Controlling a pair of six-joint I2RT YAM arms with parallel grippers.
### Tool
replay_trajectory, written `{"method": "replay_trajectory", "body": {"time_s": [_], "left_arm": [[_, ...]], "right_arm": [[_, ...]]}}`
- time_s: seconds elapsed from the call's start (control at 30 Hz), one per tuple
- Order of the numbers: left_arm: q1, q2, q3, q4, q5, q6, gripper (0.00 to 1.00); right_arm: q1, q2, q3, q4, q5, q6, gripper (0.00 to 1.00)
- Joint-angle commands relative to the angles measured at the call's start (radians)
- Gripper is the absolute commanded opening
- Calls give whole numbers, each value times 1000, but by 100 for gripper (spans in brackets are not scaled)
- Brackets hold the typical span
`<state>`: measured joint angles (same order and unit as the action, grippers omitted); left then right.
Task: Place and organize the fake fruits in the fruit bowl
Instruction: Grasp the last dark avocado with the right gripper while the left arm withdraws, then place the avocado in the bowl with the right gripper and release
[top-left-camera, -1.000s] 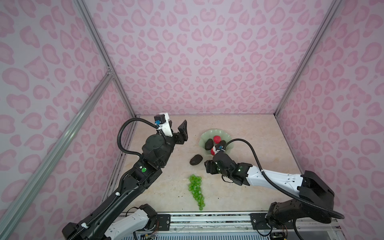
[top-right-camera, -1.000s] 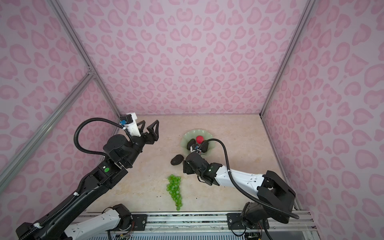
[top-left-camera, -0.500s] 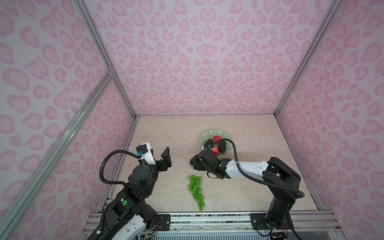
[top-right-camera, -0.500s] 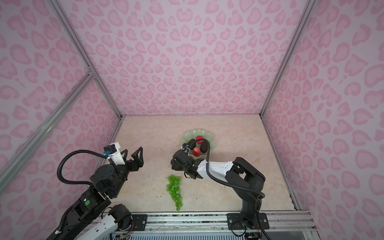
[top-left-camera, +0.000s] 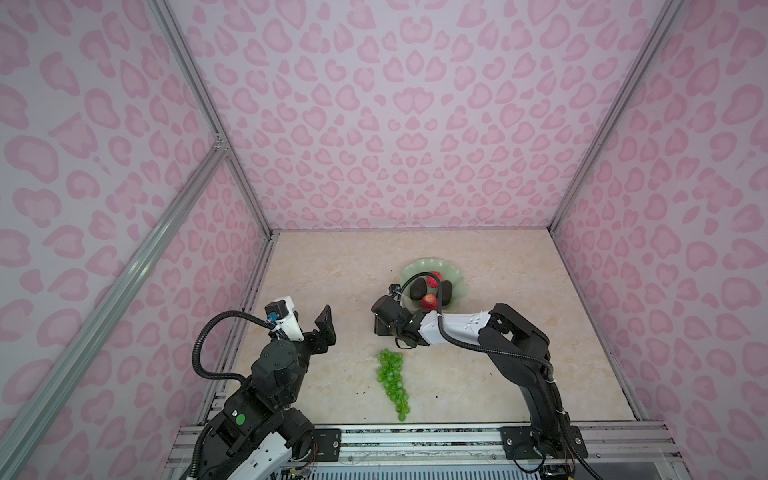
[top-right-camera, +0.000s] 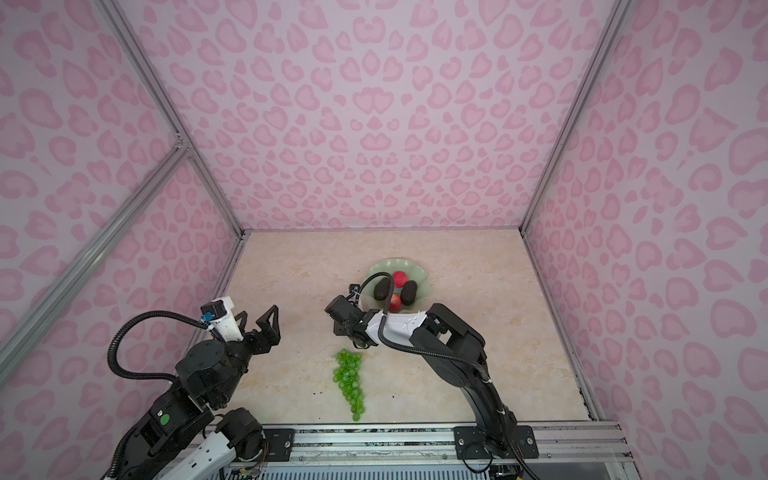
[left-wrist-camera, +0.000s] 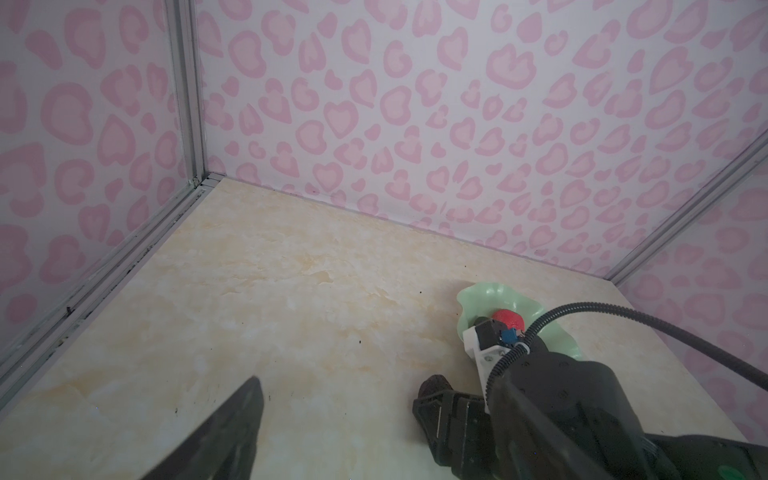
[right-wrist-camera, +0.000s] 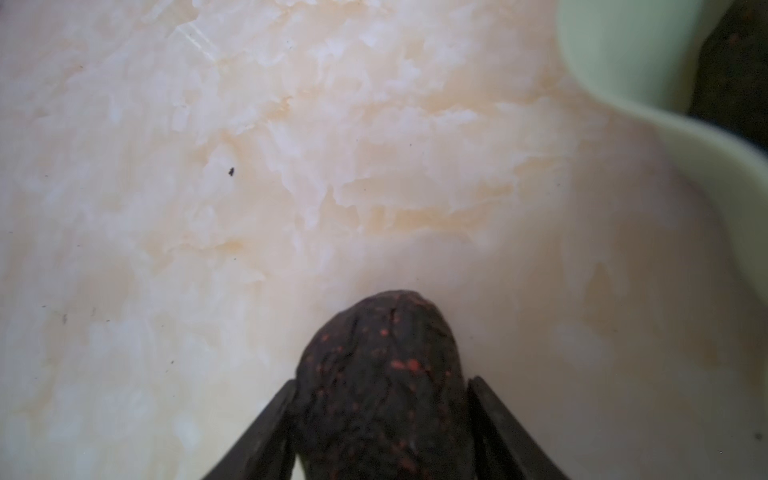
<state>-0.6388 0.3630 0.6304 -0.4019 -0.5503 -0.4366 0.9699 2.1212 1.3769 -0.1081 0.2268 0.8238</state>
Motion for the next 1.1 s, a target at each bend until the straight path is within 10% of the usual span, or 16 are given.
{"method": "replay_trajectory", "body": {"time_s": [0.0, 0.23, 0.6, 1.07], "left_arm": [[1, -11, 5, -13, -25, 7, 86], [1, -22, 2, -17, -29, 4, 86], [1, -3, 3, -15, -15, 6, 87], [0, 29, 14, -15, 6, 16, 87]], "right_arm": [[4, 15, 20, -57, 63, -65, 49], [24, -145, 25, -113, 141, -179, 31], [-160, -428, -89, -152, 141, -392, 30], [-477, -256, -55, -101, -75, -615, 30]]}}
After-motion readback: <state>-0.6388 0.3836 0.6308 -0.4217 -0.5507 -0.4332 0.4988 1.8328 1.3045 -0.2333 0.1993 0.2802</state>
